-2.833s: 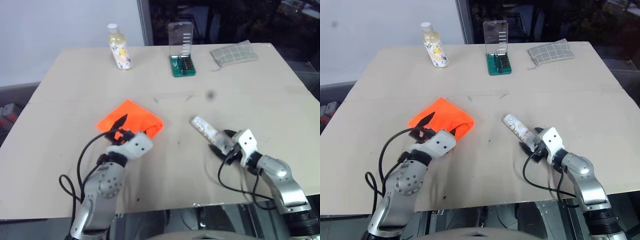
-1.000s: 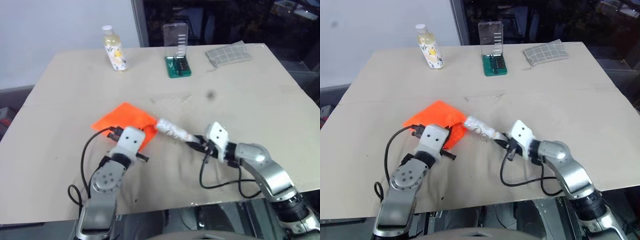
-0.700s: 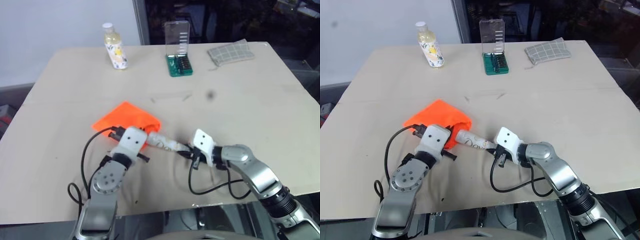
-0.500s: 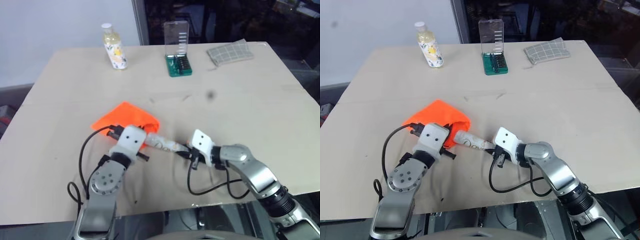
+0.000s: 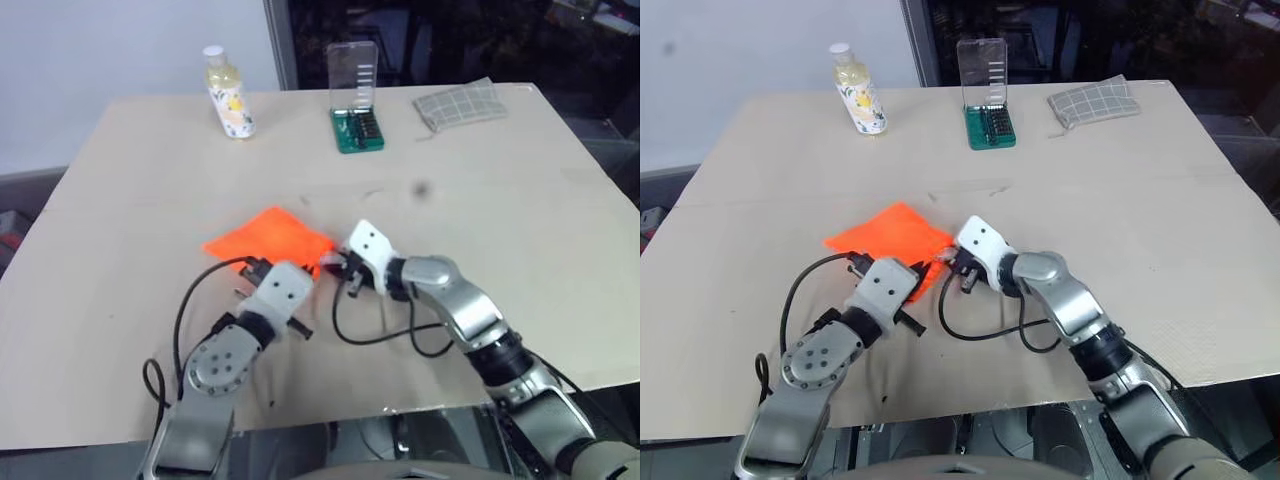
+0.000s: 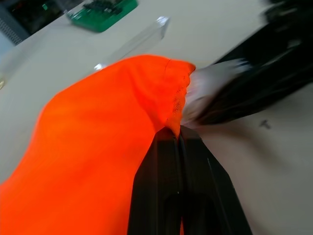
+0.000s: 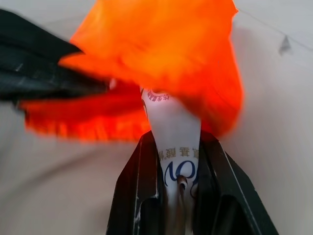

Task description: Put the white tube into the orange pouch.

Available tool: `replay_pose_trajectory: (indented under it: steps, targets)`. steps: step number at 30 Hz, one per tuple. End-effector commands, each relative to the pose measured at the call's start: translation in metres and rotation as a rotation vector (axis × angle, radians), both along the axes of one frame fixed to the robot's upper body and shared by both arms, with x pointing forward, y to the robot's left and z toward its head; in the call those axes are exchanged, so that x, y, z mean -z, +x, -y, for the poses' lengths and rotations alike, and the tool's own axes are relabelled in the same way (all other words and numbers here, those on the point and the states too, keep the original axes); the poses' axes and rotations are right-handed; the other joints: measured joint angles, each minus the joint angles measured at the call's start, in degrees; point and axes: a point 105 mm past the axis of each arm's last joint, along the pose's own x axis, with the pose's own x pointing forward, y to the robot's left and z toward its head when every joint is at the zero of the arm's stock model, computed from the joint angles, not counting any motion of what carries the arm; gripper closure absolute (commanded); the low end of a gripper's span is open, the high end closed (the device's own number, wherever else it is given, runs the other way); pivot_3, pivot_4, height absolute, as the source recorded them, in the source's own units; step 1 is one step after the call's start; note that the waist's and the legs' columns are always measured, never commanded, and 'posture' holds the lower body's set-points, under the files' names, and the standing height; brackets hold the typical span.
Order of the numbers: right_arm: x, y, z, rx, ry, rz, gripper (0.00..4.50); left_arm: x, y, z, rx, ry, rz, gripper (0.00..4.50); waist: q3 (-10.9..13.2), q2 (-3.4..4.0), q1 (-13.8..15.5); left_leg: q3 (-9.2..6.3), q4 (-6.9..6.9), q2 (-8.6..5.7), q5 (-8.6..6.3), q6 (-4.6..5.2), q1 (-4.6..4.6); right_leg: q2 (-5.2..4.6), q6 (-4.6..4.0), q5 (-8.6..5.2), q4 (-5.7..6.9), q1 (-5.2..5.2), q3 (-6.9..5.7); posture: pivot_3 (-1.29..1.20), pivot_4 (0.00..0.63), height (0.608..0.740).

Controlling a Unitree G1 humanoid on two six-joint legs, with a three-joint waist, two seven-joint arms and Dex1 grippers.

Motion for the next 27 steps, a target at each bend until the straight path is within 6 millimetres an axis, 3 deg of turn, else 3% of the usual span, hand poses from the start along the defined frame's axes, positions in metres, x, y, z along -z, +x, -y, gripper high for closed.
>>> replay_pose_trajectory:
  steps: [1,6,7,10,13,19,23,27]
  targets:
    - [-0.013,0.015,-0.006,0.085,0.035,0.006,4.25,-0.008,-0.003,0.007,0.041,-0.013,0.028,4.50,0.0,0.00,0.0,0.00,0.00,0.00,0.00,-0.01,0.00,0.00,0.00,0.00,0.00,0.00,0.01,0.00,0.150,0.740]
    - [-0.017,0.029,-0.015,0.151,0.061,-0.010,4.25,-0.007,-0.004,0.007,0.040,-0.022,0.016,4.50,0.0,0.03,0.0,0.00,-0.02,-0.01,0.01,-0.02,-0.01,0.00,0.00,0.00,0.05,-0.05,0.02,0.00,0.150,0.740]
    - [-0.018,0.027,-0.017,0.132,0.055,0.002,3.20,-0.007,-0.004,0.006,0.039,-0.023,0.015,4.50,0.0,0.03,0.0,0.00,-0.02,-0.02,0.01,-0.02,-0.02,0.00,0.00,0.00,0.05,-0.05,0.02,0.00,0.150,0.740]
    - [-0.021,0.020,-0.022,0.091,0.073,0.012,1.91,-0.006,-0.004,0.005,0.030,-0.034,0.010,4.50,0.0,0.04,-0.1,0.00,-0.02,-0.04,0.00,-0.01,-0.01,-0.01,0.00,0.00,0.05,-0.05,0.02,0.00,0.150,0.740]
    - [-0.022,0.010,-0.013,0.059,0.080,0.014,0.53,-0.007,-0.001,0.004,0.003,-0.107,-0.016,4.50,0.0,0.06,0.1,-0.02,-0.03,-0.04,0.00,-0.01,-0.01,0.00,0.00,0.00,0.05,-0.05,0.00,0.00,0.150,0.740]
    - [-0.040,-0.014,0.020,-0.010,0.104,0.006,0.53,-0.013,0.011,0.010,-0.010,-0.300,-0.089,4.50,0.1,0.07,-0.1,-0.05,0.01,-0.09,-0.07,0.12,-0.06,-0.07,0.01,0.00,0.05,-0.03,-0.02,0.00,0.150,0.740]
    - [-0.042,-0.019,0.045,0.031,0.080,-0.019,0.53,-0.021,0.038,0.007,-0.060,-0.445,-0.123,4.50,0.0,0.06,0.1,-0.15,0.03,-0.11,-0.09,0.16,-0.02,-0.01,0.01,0.00,0.15,0.01,-0.14,0.00,0.150,0.740]
    - [-0.039,-0.030,0.042,0.028,0.115,-0.096,0.53,-0.024,0.052,0.012,-0.057,-0.539,-0.181,4.50,0.0,0.05,-0.2,-0.07,0.05,-0.15,-0.07,0.14,0.04,0.02,0.01,0.00,0.21,0.01,-0.04,0.00,0.150,0.740]
